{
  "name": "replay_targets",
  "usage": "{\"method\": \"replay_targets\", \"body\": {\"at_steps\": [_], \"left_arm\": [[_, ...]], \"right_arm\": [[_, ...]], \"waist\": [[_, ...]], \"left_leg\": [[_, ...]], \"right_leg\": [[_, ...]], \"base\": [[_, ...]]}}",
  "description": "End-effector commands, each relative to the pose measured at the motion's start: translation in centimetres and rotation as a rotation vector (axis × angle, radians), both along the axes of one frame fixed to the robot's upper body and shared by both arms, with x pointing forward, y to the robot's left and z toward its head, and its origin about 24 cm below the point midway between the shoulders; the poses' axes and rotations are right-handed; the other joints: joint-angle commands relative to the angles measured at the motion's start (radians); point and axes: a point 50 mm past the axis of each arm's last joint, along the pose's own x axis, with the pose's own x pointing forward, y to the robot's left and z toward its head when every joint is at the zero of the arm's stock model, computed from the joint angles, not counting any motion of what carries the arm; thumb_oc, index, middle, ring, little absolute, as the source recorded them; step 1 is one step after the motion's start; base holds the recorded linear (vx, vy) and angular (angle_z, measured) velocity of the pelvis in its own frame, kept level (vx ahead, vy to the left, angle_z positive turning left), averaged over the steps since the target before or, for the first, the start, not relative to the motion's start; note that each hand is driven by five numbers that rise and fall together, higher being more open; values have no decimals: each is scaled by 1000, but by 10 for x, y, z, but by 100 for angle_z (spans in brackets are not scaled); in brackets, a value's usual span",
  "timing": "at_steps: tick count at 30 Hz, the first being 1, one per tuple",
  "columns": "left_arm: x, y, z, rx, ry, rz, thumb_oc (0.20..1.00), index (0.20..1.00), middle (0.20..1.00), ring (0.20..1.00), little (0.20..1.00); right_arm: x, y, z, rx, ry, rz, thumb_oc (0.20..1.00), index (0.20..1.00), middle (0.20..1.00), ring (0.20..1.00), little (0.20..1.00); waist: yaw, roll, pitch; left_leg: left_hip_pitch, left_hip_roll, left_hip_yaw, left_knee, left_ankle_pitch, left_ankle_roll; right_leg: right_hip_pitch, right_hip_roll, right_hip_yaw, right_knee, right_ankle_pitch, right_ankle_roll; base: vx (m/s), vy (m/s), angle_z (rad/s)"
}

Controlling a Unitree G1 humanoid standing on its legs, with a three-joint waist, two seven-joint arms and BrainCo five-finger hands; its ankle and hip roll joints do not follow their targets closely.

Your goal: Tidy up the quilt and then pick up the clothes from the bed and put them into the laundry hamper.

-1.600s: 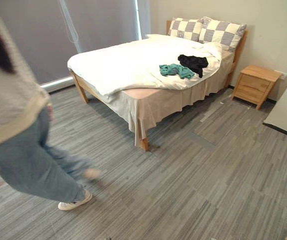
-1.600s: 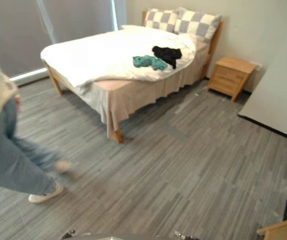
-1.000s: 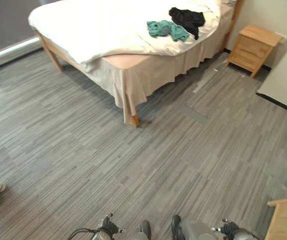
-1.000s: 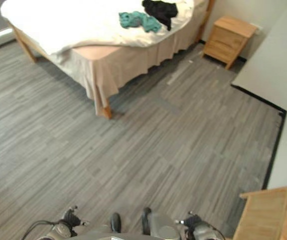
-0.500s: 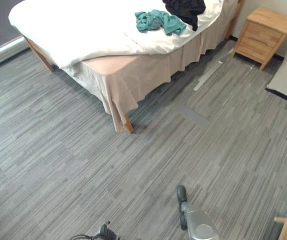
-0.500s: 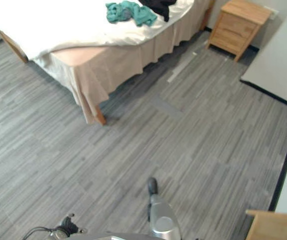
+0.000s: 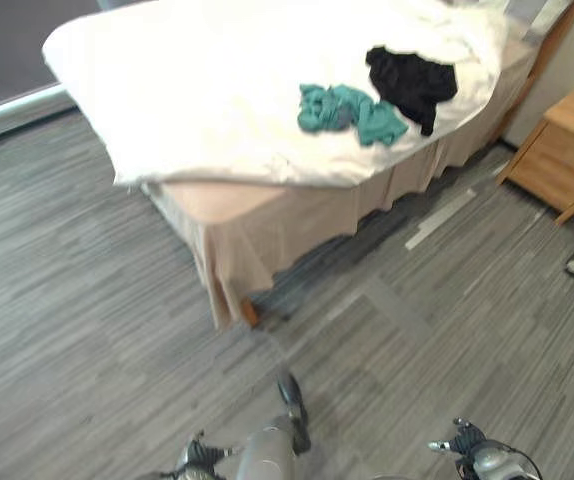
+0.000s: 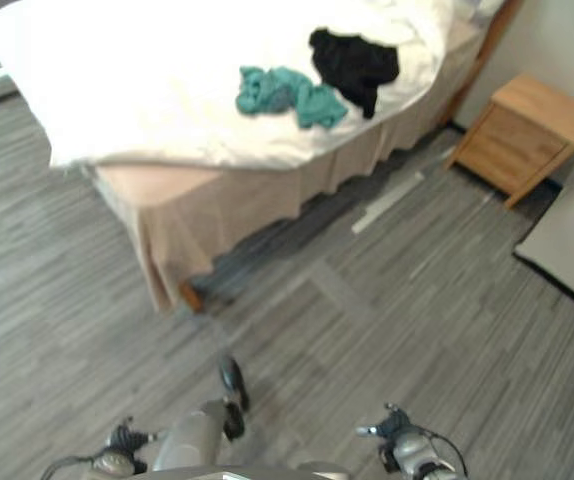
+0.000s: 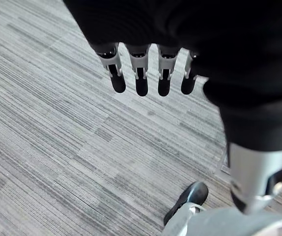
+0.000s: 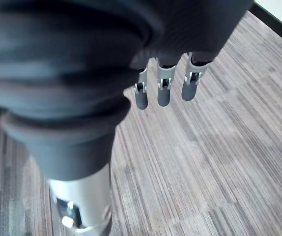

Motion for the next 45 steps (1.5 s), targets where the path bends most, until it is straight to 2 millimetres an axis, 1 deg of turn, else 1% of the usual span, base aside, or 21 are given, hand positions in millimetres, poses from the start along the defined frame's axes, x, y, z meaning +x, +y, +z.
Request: {"method": "replay_targets", "body": {"at_steps": [1,2,5,7,9,11,13,14,17,19,20,24,25,26,27,29,30,31,34,40,45], "left_arm": [[41,21,17,97,-90,-108,1000,1000,1000,1000,1000],[42,21,17,97,-92,-106,1000,1000,1000,1000,1000],[45,22,19,104,-102,-132,1000,1000,1000,1000,1000],[50,21,20,110,-108,-168,1000,1000,1000,1000,1000],[57,24,24,130,-123,-195,1000,1000,1000,1000,1000],[57,30,26,135,-149,-145,1000,1000,1000,1000,1000],[57,32,27,130,-165,-118,1000,1000,1000,1000,1000],[59,36,30,136,-196,-76,1000,1000,1000,1000,1000],[67,45,39,164,-292,-24,1000,1000,1000,1000,1000],[77,66,64,233,-485,57,1000,1000,1000,1000,1000],[89,79,90,279,-657,99,1000,1000,1000,1000,1000],[109,105,141,371,-926,177,1000,1000,1000,1000,1000],[109,105,141,372,-926,177,1000,1000,1000,1000,1000],[141,104,192,394,-1142,94,1000,1000,1000,1000,1000],[141,104,192,394,-1142,93,1000,1000,1000,1000,1000],[163,96,224,436,-1237,-39,1000,1000,1000,1000,1000],[164,96,225,436,-1238,-40,1000,1000,1000,1000,1000],[188,83,254,496,-1294,-197,1000,1000,1000,1000,1000],[230,57,289,610,-1319,-419,1000,1000,1000,1000,1000],[301,16,359,949,-1234,-693,1000,1000,1000,1000,1000],[320,9,391,1105,-1134,-724,1000,1000,1000,1000,1000]], "right_arm": [[32,15,8,53,-117,-17,1000,1000,1000,1000,1000],[32,15,8,53,-119,-15,1000,1000,1000,1000,1000],[29,20,6,60,-107,-9,1000,1000,1000,1000,1000],[29,18,7,52,-106,-7,1000,1000,1000,1000,1000],[21,16,4,41,-70,3,1000,1000,1000,1000,1000],[12,13,1,35,-37,-5,1000,1000,1000,1000,1000],[7,11,0,31,-19,-13,1000,1000,1000,1000,1000],[-1,3,-1,6,14,-23,1000,1000,1000,1000,1000],[-10,-11,0,-32,27,-69,1000,1000,1000,1000,1000],[-16,-14,0,-38,7,-107,1000,1000,1000,1000,1000],[-22,-13,-1,-37,-6,-122,1000,1000,1000,1000,1000],[-32,-3,-4,-39,18,20,1000,1000,1000,1000,1000],[-32,-3,-4,-39,18,20,1000,1000,1000,1000,1000],[-36,-3,-5,-35,37,47,1000,1000,1000,1000,1000],[-36,-3,-5,-34,36,47,1000,1000,1000,1000,1000],[-34,-6,-4,-35,40,44,1000,1000,1000,1000,1000],[-34,-5,-4,-35,39,43,1000,1000,1000,1000,1000],[-32,-8,-3,-37,43,52,1000,1000,1000,1000,1000],[-26,-15,0,-62,44,89,1000,1000,1000,1000,1000],[13,-23,14,-112,-67,137,1000,1000,1000,1000,1000],[21,-17,15,-97,-106,119,1000,1000,1000,1000,1000]], "waist": [[-37,-56,65],[-35,-49,66],[-52,-37,60],[-77,-42,48],[-84,-59,33],[-75,-70,31],[-73,-68,31],[-69,-58,28],[-68,-40,24],[-68,-22,3],[-68,-15,-1],[-72,-7,-7],[-72,-8,-7],[-86,-2,-1],[-86,-2,0],[-98,3,7],[-97,3,7],[-111,6,12],[-148,13,20],[-215,21,63],[-240,24,99]], "left_leg": [[139,-2,-40,-20,-143,-154],[130,13,-30,-20,-125,-151],[193,13,-96,-70,-135,-185],[226,3,-152,-94,-150,-208],[254,11,-208,-85,-186,-229],[237,19,-257,13,-230,-241],[223,26,-277,35,-232,-249],[199,43,-294,49,-217,-272],[175,63,-283,30,-173,-294],[211,77,-266,-68,-140,-305],[224,84,-258,-106,-121,-314],[251,93,-242,-136,-115,-323],[252,93,-242,-136,-115,-323],[252,94,-241,-138,-117,-326],[252,94,-240,-138,-117,-326],[248,95,-235,-138,-119,-328],[248,95,-235,-138,-119,-328],[245,98,-226,-138,-118,-330],[239,101,-214,-138,-120,-331],[163,102,-185,-138,-97,-327],[120,101,-168,-138,-83,-327]], "right_leg": [[-341,-229,21,355,168,136],[-347,-218,15,344,186,129],[-344,-279,30,79,110,74],[-346,-282,155,-179,151,80],[-363,-314,266,-277,218,106],[-323,-323,220,-289,225,102],[-307,-317,204,-305,219,95],[-269,-314,146,-341,217,91],[-230,-321,83,-365,211,89],[-228,-311,72,-369,211,95],[-230,-306,71,-370,210,96],[-223,-304,73,-371,205,100],[-223,-304,73,-371,205,100],[-227,-302,81,-369,205,101],[-227,-302,81,-369,204,101],[-238,-301,86,-367,206,102],[-239,-301,86,-367,205,102],[-247,-298,93,-366,206,102],[-269,-294,107,-363,209,106],[-428,-281,168,-307,234,117],[-493,-272,189,-299,249,123]], "base": [[267,-61,58],[321,-102,108],[360,-160,117],[416,-269,100],[420,-422,115],[305,-428,154],[103,-281,117],[88,-301,85],[58,-124,102],[92,-63,62],[55,-22,-27],[47,-5,-20],[17,7,-17],[2,10,-24],[-6,18,-17],[-7,7,-2],[0,0,0],[0,15,-4],[-12,10,-5],[-98,15,-31],[-25,-21,-31]]}}
